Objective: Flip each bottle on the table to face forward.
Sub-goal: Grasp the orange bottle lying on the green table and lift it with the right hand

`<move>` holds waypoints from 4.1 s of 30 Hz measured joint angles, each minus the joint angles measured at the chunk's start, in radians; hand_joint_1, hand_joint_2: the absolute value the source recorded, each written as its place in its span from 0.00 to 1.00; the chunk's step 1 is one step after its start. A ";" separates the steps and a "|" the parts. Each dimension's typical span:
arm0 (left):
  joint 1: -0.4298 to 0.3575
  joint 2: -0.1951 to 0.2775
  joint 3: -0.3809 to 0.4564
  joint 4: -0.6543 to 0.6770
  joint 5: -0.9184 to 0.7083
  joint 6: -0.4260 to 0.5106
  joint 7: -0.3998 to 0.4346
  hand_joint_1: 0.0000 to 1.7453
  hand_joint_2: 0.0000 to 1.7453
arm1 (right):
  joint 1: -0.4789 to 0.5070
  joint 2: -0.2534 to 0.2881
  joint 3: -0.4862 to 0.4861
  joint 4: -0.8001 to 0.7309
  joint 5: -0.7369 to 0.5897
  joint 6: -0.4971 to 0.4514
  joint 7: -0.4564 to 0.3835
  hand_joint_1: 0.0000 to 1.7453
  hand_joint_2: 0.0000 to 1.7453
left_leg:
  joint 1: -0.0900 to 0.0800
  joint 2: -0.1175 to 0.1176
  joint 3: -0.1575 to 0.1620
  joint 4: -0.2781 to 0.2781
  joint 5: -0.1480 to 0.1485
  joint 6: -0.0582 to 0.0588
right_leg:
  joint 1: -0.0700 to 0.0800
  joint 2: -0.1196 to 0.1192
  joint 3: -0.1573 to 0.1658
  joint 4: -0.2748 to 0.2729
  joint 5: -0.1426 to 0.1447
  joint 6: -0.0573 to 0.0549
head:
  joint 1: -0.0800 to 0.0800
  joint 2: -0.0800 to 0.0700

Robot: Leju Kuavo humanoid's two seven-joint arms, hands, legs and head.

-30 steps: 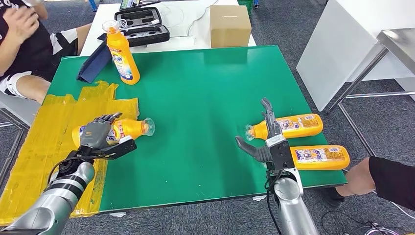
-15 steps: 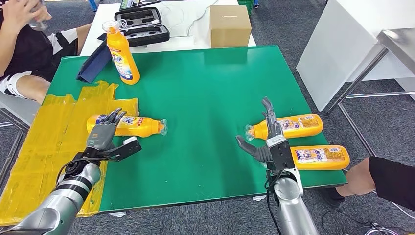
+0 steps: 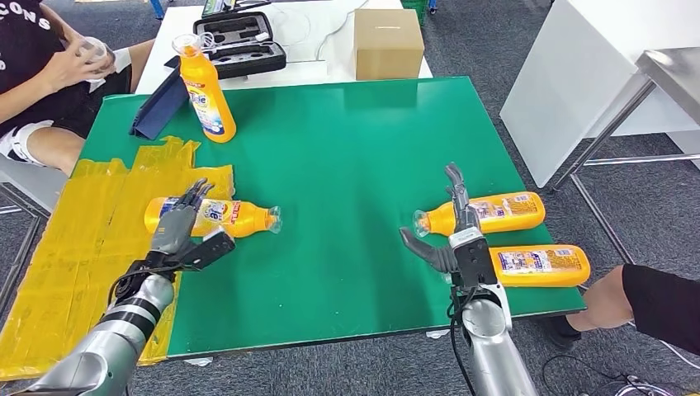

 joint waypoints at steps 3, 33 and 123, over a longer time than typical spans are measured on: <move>0.036 -0.024 0.027 -0.102 0.150 -0.092 -0.040 0.00 1.00 | 0.004 -0.001 -0.005 -0.006 0.046 -0.035 0.003 0.00 1.00 | 0.000 0.000 0.000 0.000 0.000 0.000 | 0.000 0.000 0.000 0.000 0.000 0.000 | 0.000 0.000; 0.273 -0.106 0.001 -0.590 0.685 -0.644 -0.107 0.00 1.00 | -0.188 -0.370 -0.039 0.237 0.449 0.159 0.236 0.00 1.00 | -0.004 -0.002 -0.001 0.000 0.002 0.006 | -0.005 0.000 0.000 -0.001 0.002 0.007 | 0.000 0.000; 0.114 -0.165 -0.070 -0.305 0.809 -0.706 -0.056 0.00 1.00 | -0.607 -0.403 0.430 0.974 0.847 0.161 0.422 0.00 1.00 | -0.004 -0.002 -0.001 0.001 0.003 0.006 | -0.004 0.000 0.001 0.000 0.002 0.008 | 0.000 0.000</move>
